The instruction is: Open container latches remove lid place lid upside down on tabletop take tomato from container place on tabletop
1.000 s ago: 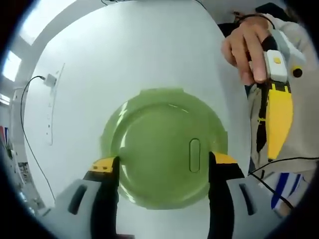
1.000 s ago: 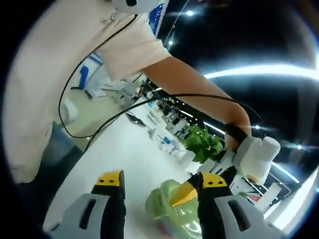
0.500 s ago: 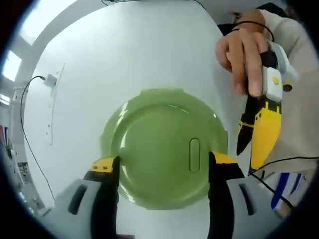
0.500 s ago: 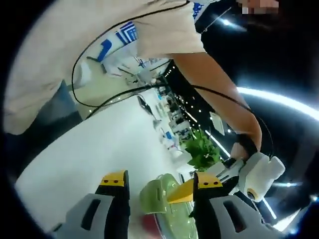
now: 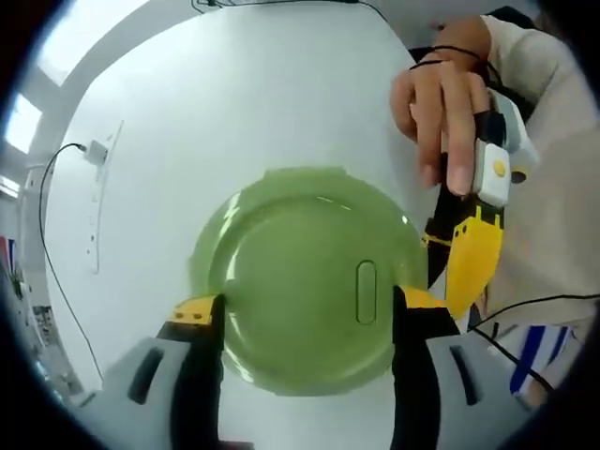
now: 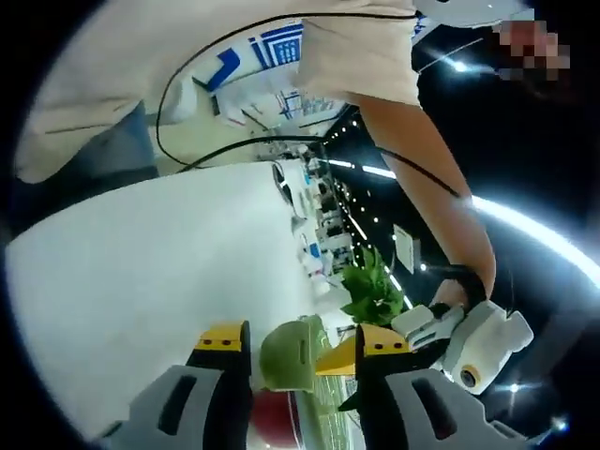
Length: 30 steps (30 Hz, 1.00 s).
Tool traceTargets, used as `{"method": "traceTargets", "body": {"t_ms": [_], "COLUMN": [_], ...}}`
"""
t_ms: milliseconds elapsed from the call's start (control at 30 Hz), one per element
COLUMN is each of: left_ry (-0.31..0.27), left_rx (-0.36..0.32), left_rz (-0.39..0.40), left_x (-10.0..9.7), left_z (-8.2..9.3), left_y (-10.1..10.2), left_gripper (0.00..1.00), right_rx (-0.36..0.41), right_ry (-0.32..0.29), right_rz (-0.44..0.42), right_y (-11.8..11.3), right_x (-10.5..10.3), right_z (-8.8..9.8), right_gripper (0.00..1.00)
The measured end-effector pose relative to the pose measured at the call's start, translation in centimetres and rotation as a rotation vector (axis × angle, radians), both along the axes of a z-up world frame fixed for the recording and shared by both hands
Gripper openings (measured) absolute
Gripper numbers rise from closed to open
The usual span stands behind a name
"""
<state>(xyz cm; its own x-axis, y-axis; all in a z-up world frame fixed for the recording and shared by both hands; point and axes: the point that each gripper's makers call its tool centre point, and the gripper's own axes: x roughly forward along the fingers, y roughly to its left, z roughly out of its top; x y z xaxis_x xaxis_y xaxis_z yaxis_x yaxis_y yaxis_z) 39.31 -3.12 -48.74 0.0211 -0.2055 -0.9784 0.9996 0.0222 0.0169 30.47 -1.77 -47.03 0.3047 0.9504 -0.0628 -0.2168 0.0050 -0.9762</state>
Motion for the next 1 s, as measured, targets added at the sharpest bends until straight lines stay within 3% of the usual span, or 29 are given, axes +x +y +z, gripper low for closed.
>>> {"method": "traceTargets", "body": {"t_ms": [267,633,700,1000], "left_ry": [0.001,0.0,0.0,0.0], "left_rx": [0.005,-0.017,-0.022,-0.016], "left_rz": [-0.001,-0.001,-0.001,-0.003], "left_x": [0.0,0.0,0.0,0.0], "left_z": [0.0,0.0,0.0,0.0], "left_y": [0.0,0.1,0.1,0.0], "left_gripper": [0.66,0.66,0.66,0.66], "right_rx": [0.008,-0.003,-0.016,-0.013], "right_ry": [-0.014,-0.084,-0.127,-0.138], "right_rz": [-0.003,0.015,0.021,0.044], "right_y": [1.2,1.4,1.3,1.3], "right_x": [-0.3,-0.4,-0.3,-0.1], "right_z": [0.0,-0.5,-0.6,-1.1], "right_gripper": [0.31,0.24,0.23,0.18]}}
